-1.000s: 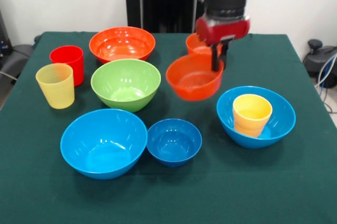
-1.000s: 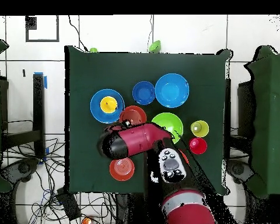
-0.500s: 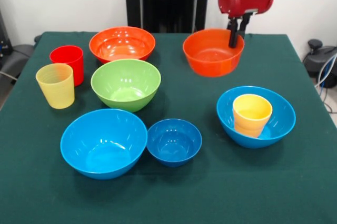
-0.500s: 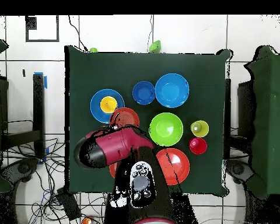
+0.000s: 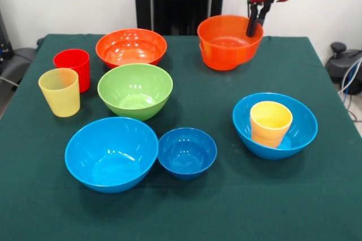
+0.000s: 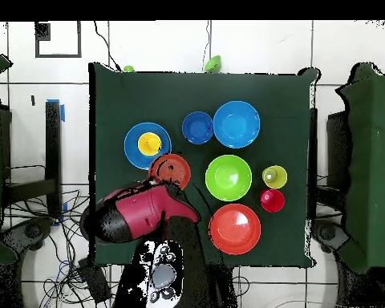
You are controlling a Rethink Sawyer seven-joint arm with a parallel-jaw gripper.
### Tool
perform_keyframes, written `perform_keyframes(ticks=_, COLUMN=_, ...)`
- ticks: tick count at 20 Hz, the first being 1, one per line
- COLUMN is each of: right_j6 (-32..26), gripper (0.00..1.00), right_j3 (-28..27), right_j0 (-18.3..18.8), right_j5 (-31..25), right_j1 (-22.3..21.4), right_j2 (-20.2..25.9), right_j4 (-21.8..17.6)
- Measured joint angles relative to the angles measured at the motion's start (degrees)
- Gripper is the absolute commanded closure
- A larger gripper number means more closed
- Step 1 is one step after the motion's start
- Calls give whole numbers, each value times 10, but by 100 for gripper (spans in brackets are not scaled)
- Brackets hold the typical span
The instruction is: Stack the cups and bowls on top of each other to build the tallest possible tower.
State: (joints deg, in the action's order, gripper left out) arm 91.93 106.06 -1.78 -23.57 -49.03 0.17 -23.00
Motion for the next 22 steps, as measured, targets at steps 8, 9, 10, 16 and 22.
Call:
perform_keyframes(ticks=8, right_j6=32, gripper=100, right_j3=-33, right_j0=-34, right_j5=-3, right_j1=4, right_j2=-22, right_j4=26)
perform_keyframes(ticks=9, right_j6=34, gripper=100, right_j3=-38, right_j0=-37, right_j5=-5, right_j1=5, right_j2=-24, right_j4=28)
perform_keyframes(ticks=10, right_j6=37, gripper=100, right_j3=-45, right_j0=-41, right_j5=-9, right_j1=7, right_j2=-27, right_j4=30)
perform_keyframes(ticks=16, right_j6=45, gripper=100, right_j3=-94, right_j0=-65, right_j5=-42, right_j1=20, right_j2=-38, right_j4=41)
perform_keyframes(ticks=22, right_j6=45, gripper=100, right_j3=-126, right_j0=-65, right_j5=-47, right_j1=37, right_j2=-41, right_j4=41)
